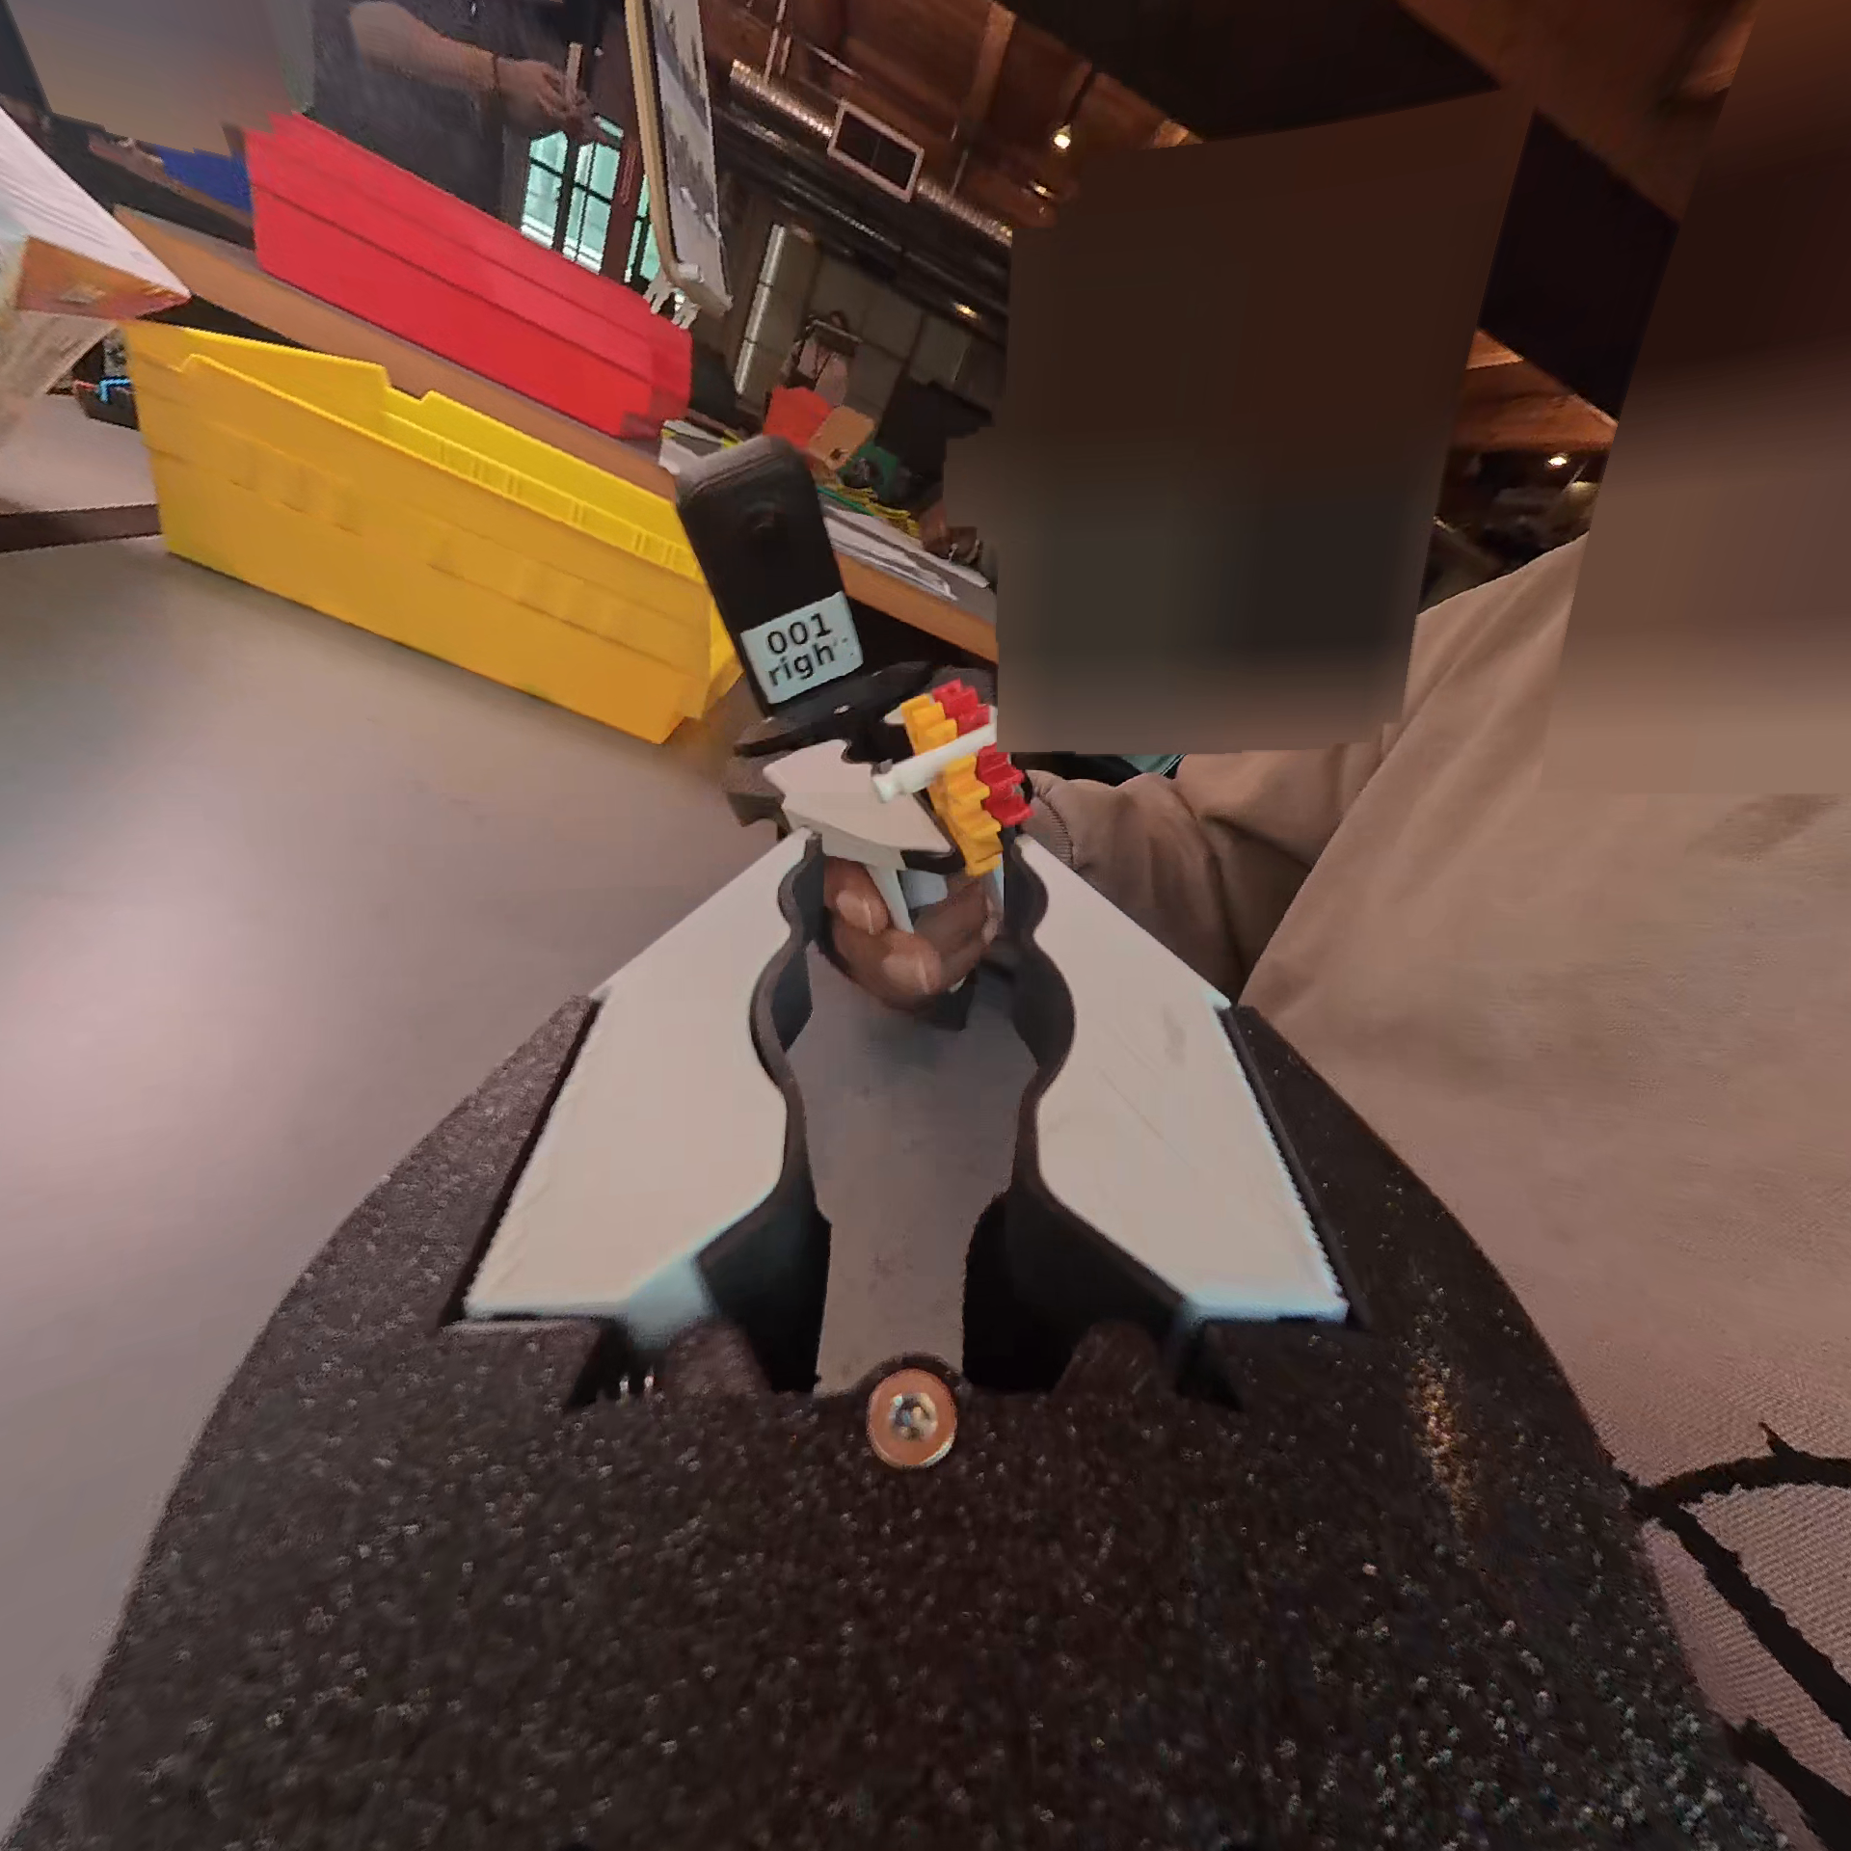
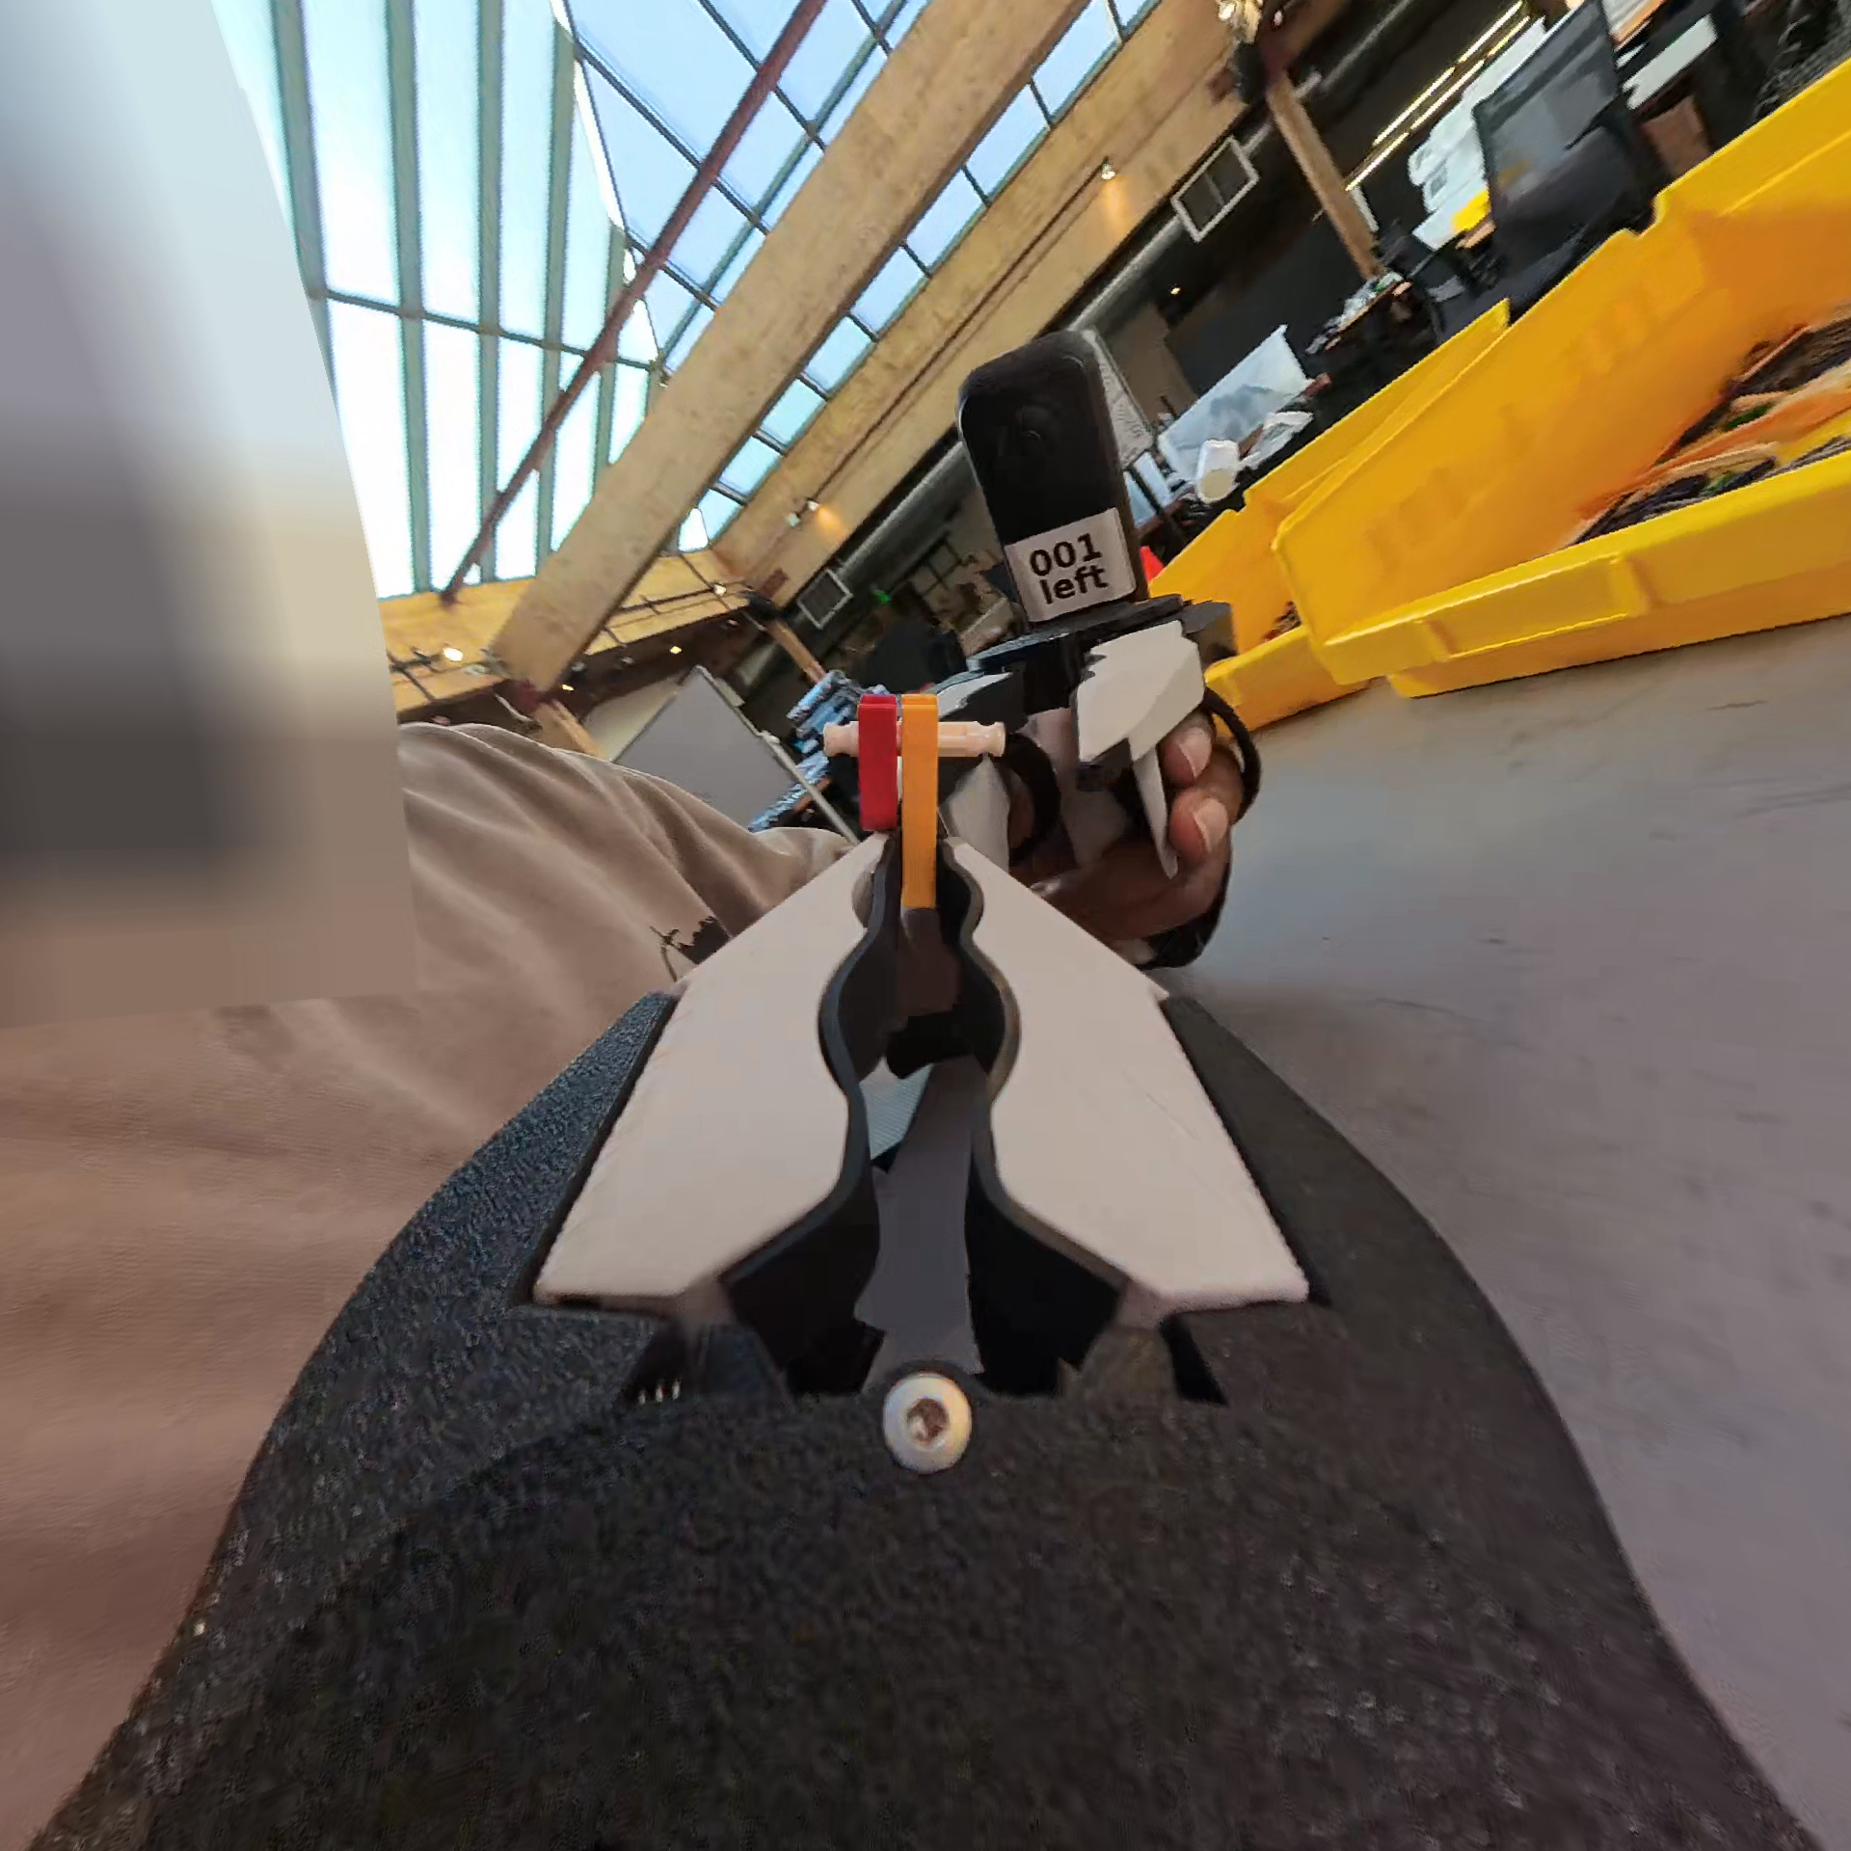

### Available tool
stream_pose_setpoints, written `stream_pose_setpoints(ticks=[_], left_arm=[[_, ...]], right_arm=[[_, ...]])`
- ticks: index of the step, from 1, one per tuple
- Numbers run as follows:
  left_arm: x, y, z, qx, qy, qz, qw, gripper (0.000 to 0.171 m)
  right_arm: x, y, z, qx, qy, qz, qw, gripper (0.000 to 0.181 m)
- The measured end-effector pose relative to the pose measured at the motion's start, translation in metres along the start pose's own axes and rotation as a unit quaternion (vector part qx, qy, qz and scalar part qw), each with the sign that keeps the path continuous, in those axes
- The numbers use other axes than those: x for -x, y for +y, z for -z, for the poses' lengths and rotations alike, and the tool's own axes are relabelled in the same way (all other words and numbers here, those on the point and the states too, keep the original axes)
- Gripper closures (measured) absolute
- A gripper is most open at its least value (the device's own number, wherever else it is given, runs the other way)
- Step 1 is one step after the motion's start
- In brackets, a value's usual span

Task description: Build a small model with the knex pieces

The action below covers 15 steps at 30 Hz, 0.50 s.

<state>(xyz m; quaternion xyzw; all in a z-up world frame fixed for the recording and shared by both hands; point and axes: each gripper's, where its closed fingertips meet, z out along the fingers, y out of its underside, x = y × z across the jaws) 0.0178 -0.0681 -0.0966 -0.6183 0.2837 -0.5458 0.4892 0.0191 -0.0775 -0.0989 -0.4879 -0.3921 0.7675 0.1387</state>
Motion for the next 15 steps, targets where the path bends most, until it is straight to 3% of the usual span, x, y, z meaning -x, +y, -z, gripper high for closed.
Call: stream_pose_setpoints(ticks=[3, 6, 10, 12, 15], left_arm=[[-0.016, -0.002, -0.003, -0.012, 0.047, 0.004, 0.999, 0.132], [-0.025, 0.011, -0.009, 0.024, 0.068, 0.000, 0.997, 0.134], [-0.022, 0.014, -0.008, 0.042, 0.047, -0.025, 0.998, 0.143], [-0.008, 0.014, -0.006, 0.050, 0.005, -0.016, 0.999, 0.145], [0.016, 0.016, 0.000, 0.056, -0.060, 0.008, 0.997, 0.147]], right_arm=[[0.004, 0.013, -0.005, 0.025, -0.042, -0.062, 0.997, 0.178], [0.010, 0.021, -0.010, 0.036, -0.081, -0.099, 0.991, 0.178], [0.011, 0.015, -0.009, 0.021, -0.089, -0.112, 0.989, 0.178], [-0.002, 0.011, -0.006, 0.015, -0.048, -0.092, 0.994, 0.175], [-0.031, -0.001, 0.007, 0.025, 0.109, 0.082, 0.990, 0.165]])
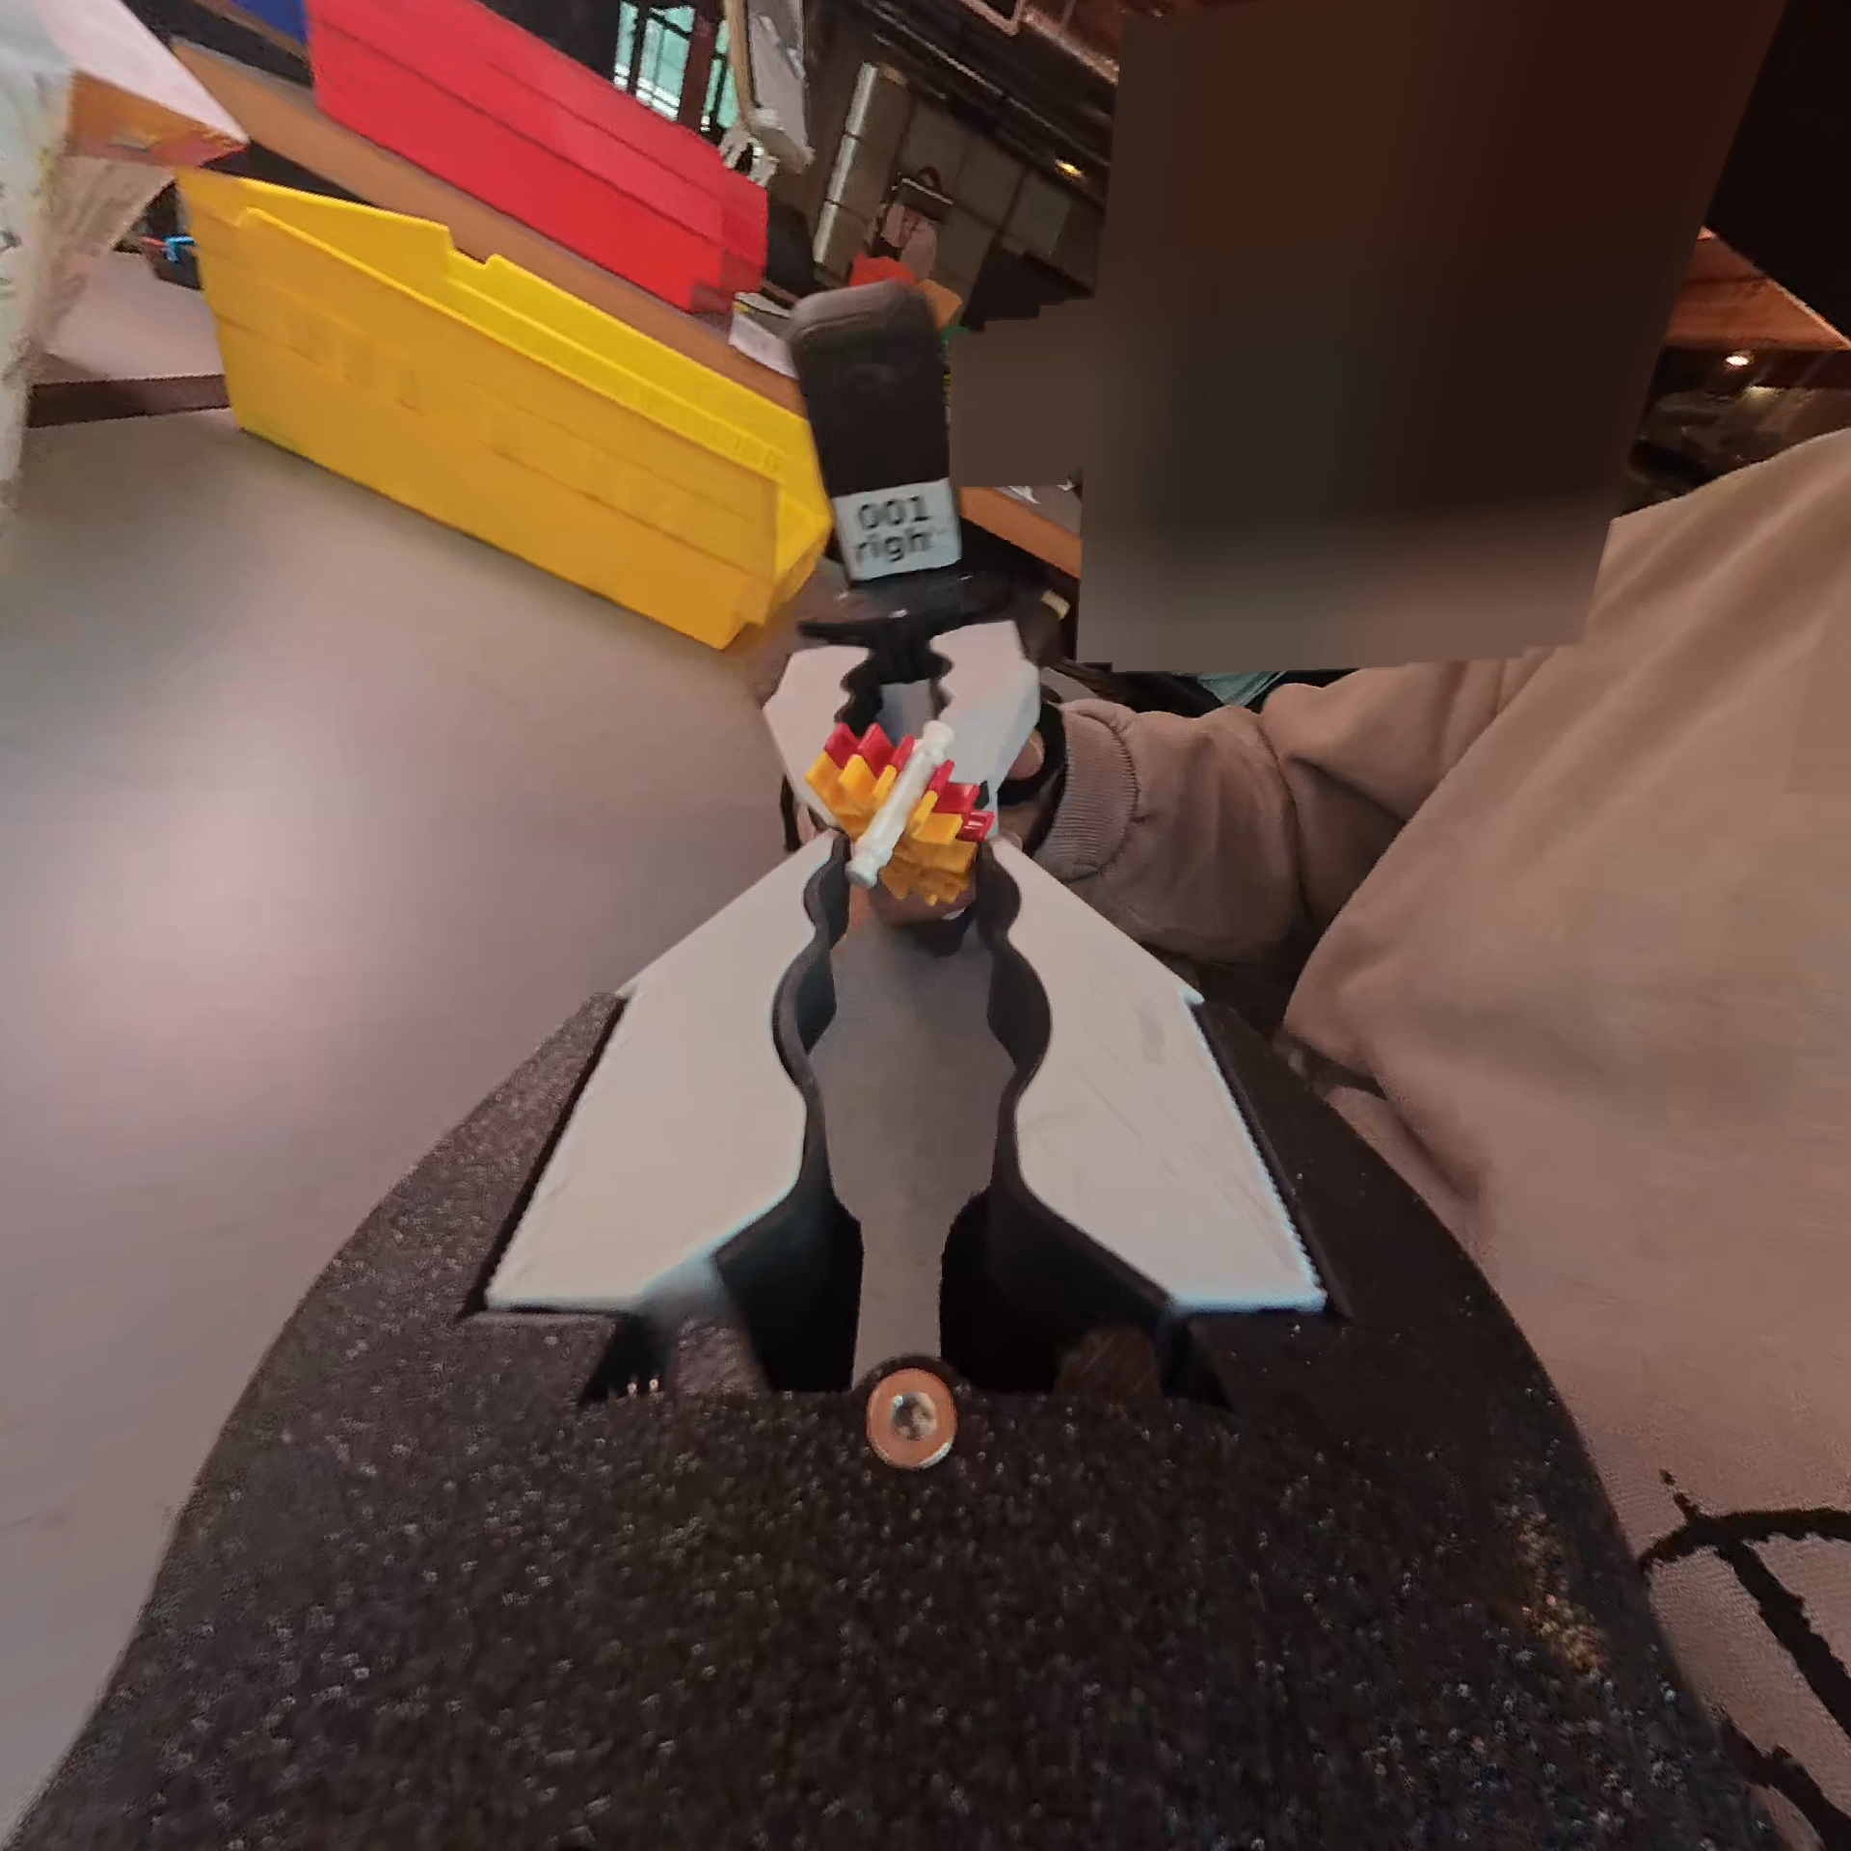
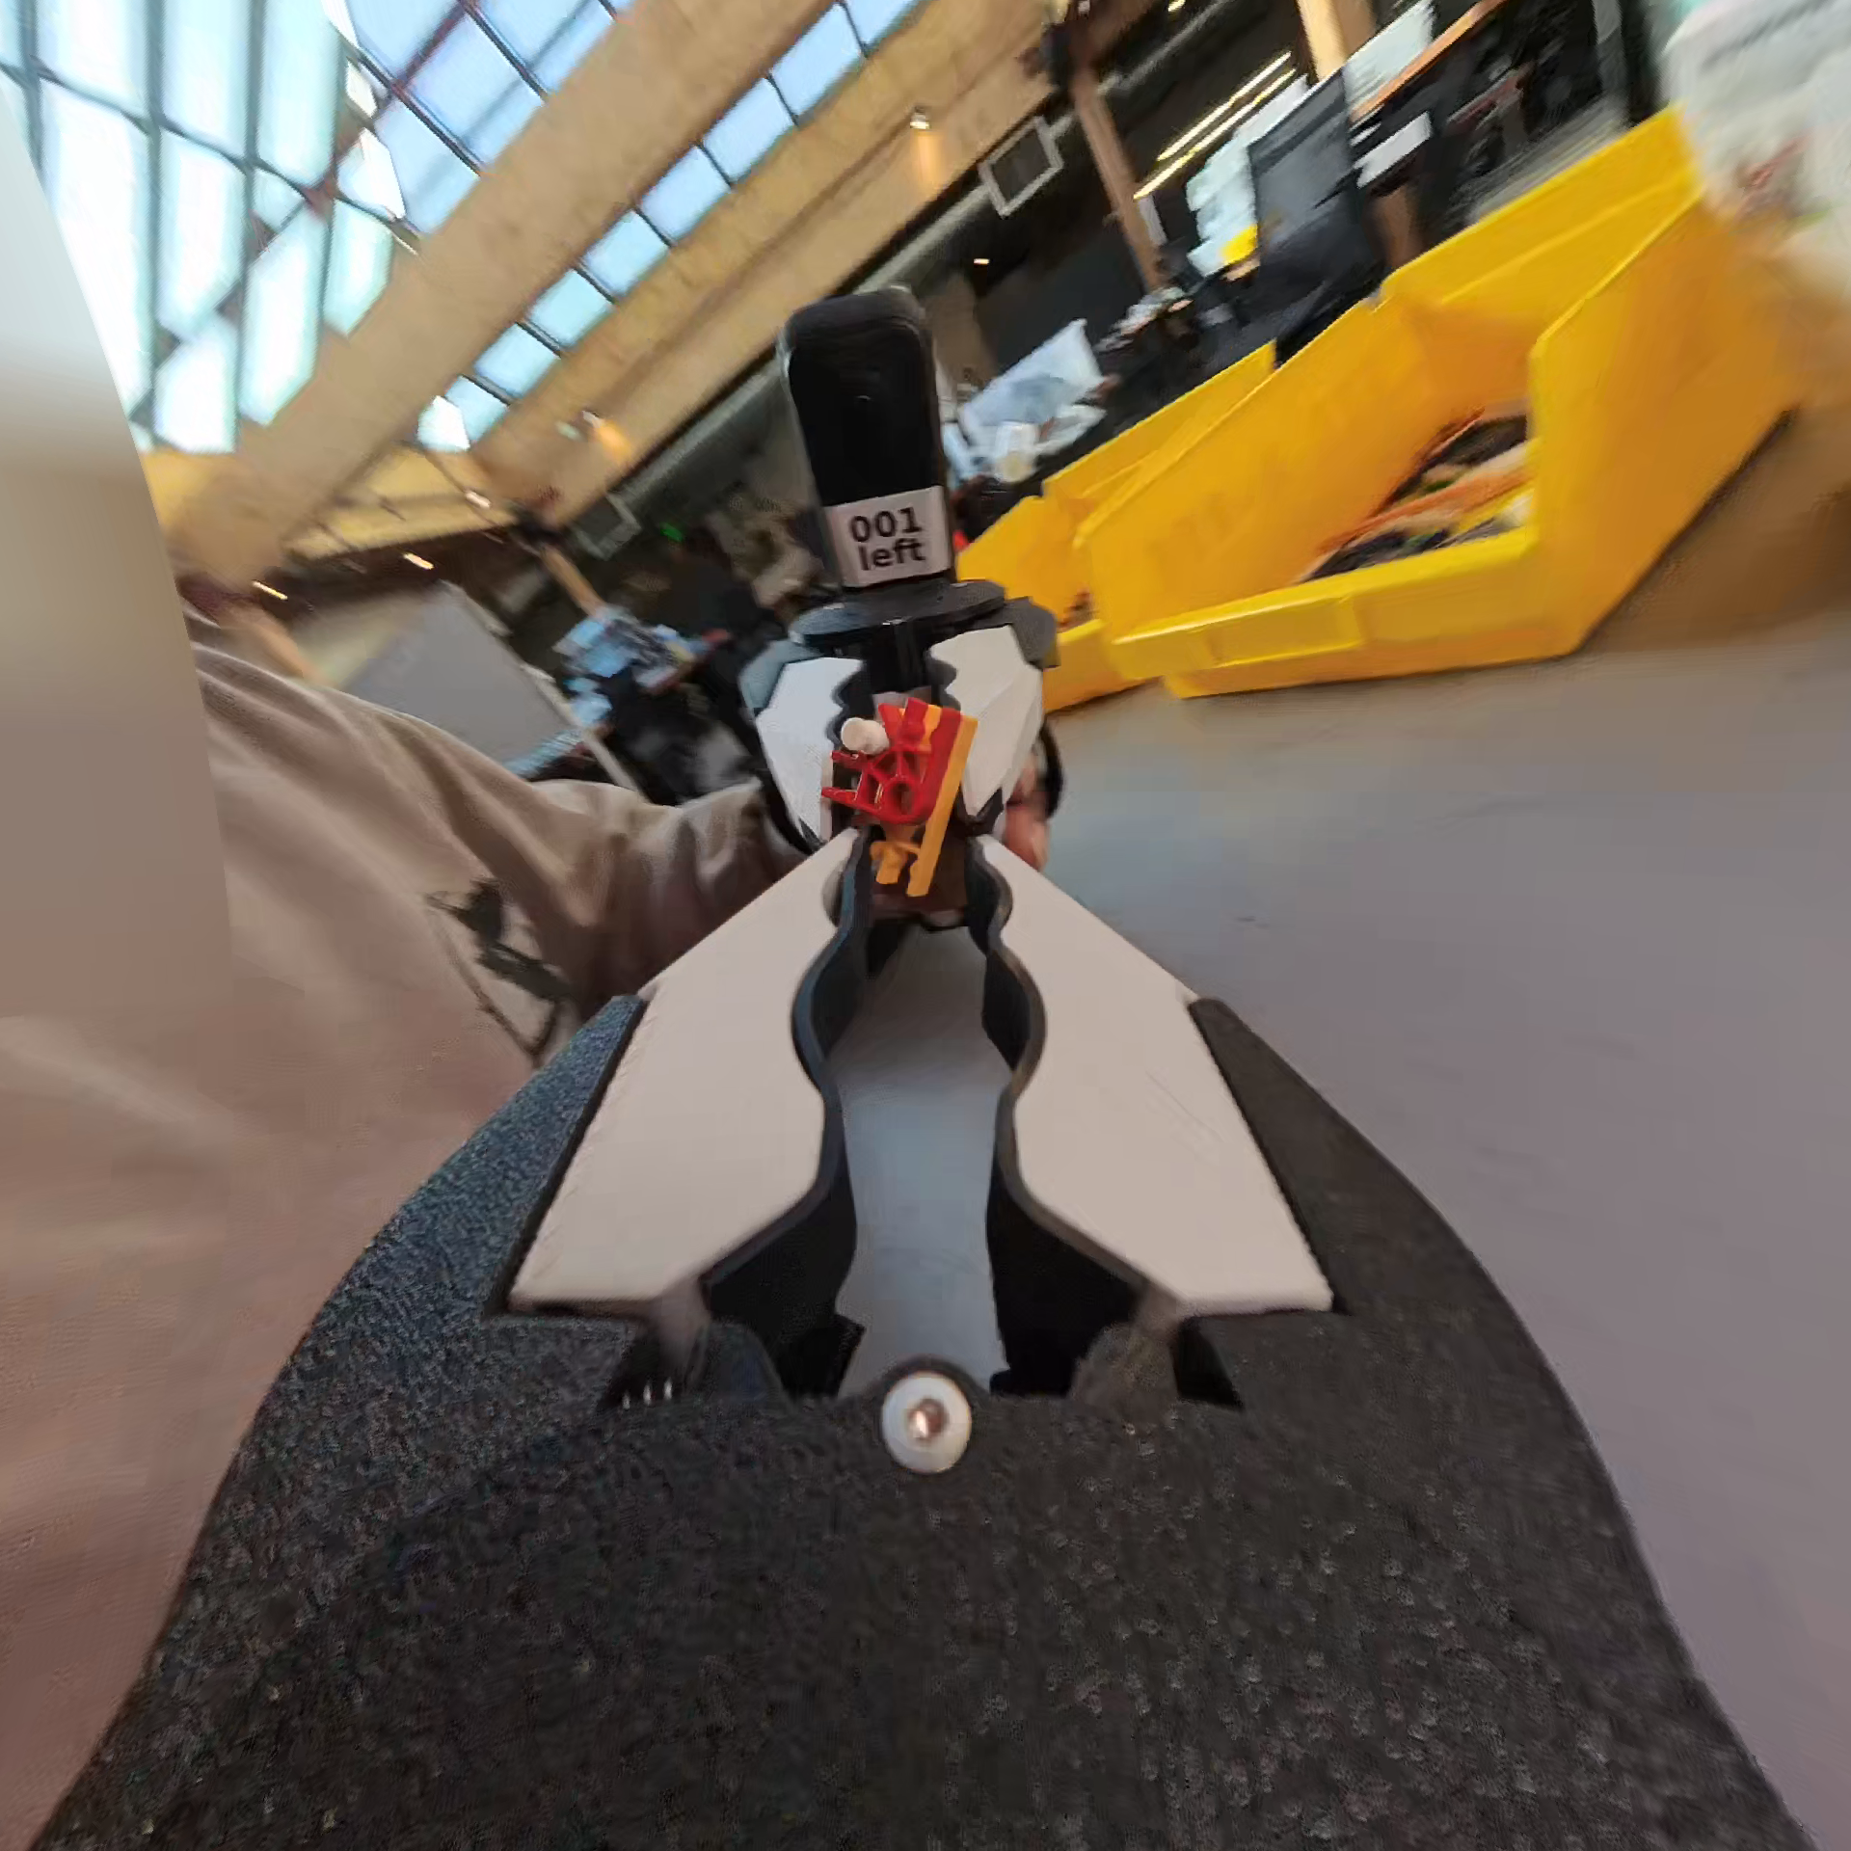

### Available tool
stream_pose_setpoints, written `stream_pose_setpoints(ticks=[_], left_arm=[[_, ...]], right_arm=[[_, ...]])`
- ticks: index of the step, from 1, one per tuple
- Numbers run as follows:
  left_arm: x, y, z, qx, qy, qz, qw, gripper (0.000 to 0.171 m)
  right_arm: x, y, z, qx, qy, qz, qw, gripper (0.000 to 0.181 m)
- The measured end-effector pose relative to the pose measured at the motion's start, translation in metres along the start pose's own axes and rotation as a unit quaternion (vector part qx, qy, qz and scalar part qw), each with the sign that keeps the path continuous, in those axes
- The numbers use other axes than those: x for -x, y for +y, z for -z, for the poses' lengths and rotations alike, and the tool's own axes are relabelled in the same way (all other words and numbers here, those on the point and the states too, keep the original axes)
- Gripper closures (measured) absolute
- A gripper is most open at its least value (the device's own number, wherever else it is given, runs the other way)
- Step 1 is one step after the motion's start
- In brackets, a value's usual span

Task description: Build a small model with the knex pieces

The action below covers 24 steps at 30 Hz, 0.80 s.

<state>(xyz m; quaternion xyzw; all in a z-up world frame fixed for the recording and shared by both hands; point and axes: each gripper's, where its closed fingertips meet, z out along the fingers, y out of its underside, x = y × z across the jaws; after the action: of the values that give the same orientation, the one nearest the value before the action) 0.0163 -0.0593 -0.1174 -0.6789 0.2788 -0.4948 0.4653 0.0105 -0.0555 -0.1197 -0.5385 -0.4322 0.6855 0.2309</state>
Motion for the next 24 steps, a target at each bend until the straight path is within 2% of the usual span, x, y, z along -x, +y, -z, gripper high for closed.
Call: stream_pose_setpoints(ticks=[2, 4, 6, 9, 13, 16, 19, 22, 24], left_arm=[[0.013, 0.003, 0.002, 0.011, -0.049, -0.016, 0.999, 0.148], [0.019, 0.006, 0.000, 0.029, -0.082, -0.043, 0.995, 0.147], [0.021, 0.012, -0.003, 0.053, -0.108, -0.078, 0.990, 0.148], [0.025, 0.018, -0.005, 0.083, -0.149, -0.135, 0.976, 0.148], [0.022, 0.020, -0.006, 0.107, -0.166, -0.187, 0.962, 0.148], [0.025, 0.025, -0.006, 0.130, -0.186, -0.222, 0.948, 0.149], [0.023, 0.026, -0.007, 0.127, -0.175, -0.215, 0.952, 0.149], [0.014, 0.022, -0.005, 0.098, -0.118, -0.155, 0.976, 0.148], [0.007, 0.015, -0.002, 0.063, -0.068, -0.104, 0.990, 0.138]], right_arm=[[-0.006, -0.008, 0.006, 0.013, 0.073, 0.114, 0.991, 0.154], [-0.005, -0.010, 0.004, 0.026, 0.105, 0.149, 0.983, 0.140], [-0.005, -0.004, -0.002, 0.038, 0.122, 0.166, 0.978, 0.137], [-0.014, 0.010, -0.007, 0.066, 0.130, 0.138, 0.980, 0.146], [-0.013, 0.008, -0.004, 0.051, 0.107, 0.101, 0.988, 0.159], [-0.016, 0.012, -0.005, 0.063, 0.116, 0.108, 0.985, 0.160], [-0.016, 0.013, -0.004, 0.075, 0.120, 0.132, 0.981, 0.160], [-0.009, 0.011, -0.002, 0.077, 0.099, 0.137, 0.983, 0.160], [-0.002, 0.011, 0.001, 0.079, 0.076, 0.145, 0.983, 0.160]])
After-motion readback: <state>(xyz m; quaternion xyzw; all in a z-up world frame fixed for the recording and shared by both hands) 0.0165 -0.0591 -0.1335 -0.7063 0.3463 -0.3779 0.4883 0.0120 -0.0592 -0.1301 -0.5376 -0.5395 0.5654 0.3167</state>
